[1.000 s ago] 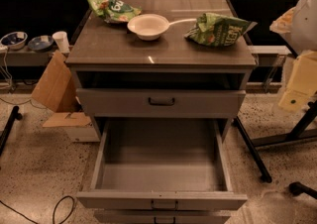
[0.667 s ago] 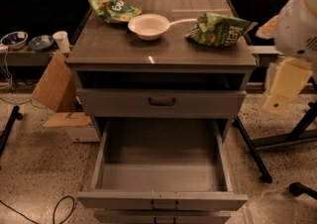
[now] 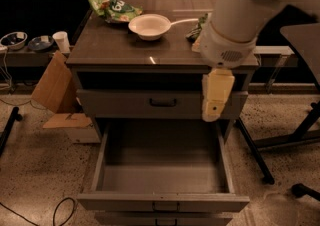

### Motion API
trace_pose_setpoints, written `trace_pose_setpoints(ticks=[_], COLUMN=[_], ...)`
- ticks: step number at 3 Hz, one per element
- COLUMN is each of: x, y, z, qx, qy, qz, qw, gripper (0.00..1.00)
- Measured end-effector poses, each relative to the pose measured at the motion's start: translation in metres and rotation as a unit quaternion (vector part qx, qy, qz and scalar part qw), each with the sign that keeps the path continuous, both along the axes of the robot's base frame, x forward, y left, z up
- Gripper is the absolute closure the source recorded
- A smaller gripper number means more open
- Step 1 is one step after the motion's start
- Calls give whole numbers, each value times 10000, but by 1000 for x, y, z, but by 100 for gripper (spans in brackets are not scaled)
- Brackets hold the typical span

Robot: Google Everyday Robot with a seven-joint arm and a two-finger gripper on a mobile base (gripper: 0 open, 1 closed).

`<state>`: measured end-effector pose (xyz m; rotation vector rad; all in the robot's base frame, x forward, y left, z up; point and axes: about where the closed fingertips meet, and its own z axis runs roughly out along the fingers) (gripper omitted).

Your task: Open top drawer

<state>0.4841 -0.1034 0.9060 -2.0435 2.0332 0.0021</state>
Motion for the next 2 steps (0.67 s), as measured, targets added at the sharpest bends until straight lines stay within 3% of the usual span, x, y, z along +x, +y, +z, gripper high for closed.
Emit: trace_pose_setpoints(ticks=[1, 2], x=[16, 30], y=[54, 100], z=[-27, -54], qx=[-284, -461], qy=[276, 431], qz=[903, 1417], qw=[9951, 9879], gripper=[0, 0])
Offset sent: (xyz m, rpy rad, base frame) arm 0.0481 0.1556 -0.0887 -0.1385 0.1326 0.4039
